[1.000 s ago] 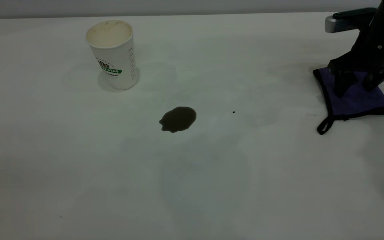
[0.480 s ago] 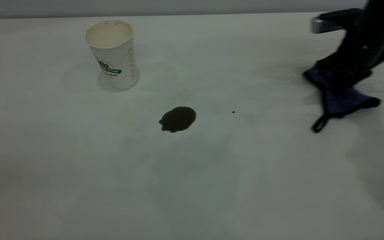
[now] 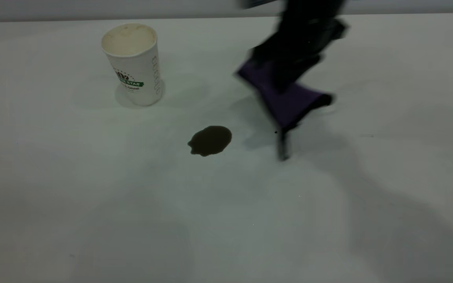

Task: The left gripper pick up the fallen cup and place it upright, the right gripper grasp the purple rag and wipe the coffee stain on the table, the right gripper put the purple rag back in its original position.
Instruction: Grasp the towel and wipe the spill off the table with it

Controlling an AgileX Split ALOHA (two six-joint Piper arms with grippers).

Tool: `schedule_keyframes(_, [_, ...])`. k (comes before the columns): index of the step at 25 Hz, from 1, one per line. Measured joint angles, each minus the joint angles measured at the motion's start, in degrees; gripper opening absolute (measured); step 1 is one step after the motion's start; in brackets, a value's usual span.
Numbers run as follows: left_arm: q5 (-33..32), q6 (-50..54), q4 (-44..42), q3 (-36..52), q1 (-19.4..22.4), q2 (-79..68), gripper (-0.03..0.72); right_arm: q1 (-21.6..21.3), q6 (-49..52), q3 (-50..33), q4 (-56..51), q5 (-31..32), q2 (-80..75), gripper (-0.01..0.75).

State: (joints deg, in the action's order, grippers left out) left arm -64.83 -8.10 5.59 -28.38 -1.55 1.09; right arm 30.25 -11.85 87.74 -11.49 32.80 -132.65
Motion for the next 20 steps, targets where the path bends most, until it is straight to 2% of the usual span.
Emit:
schedule_keyframes(3, [0.00, 0.00, 0.00, 0.00, 0.00, 0.00, 0.240, 5.52, 1.12, 0.00, -0.02, -1.78, -0.25, 0.057])
schedule_keyframes(7, [0.00, 0.00, 0.00, 0.00, 0.00, 0.00, 0.240, 10.12, 2.50, 0.07, -0.08, -7.56, -2.38, 0.057])
schedule_keyframes(14, [0.00, 0.00, 0.00, 0.00, 0.00, 0.00, 0.240, 12.77, 2.69, 7.36, -1.08, -9.72, -10.99, 0.057])
schedule_keyframes(20, [0.00, 0.00, 0.00, 0.00, 0.00, 0.00, 0.240, 13.16, 2.69, 19.01, -0.95, -3.80, -19.10, 0.057])
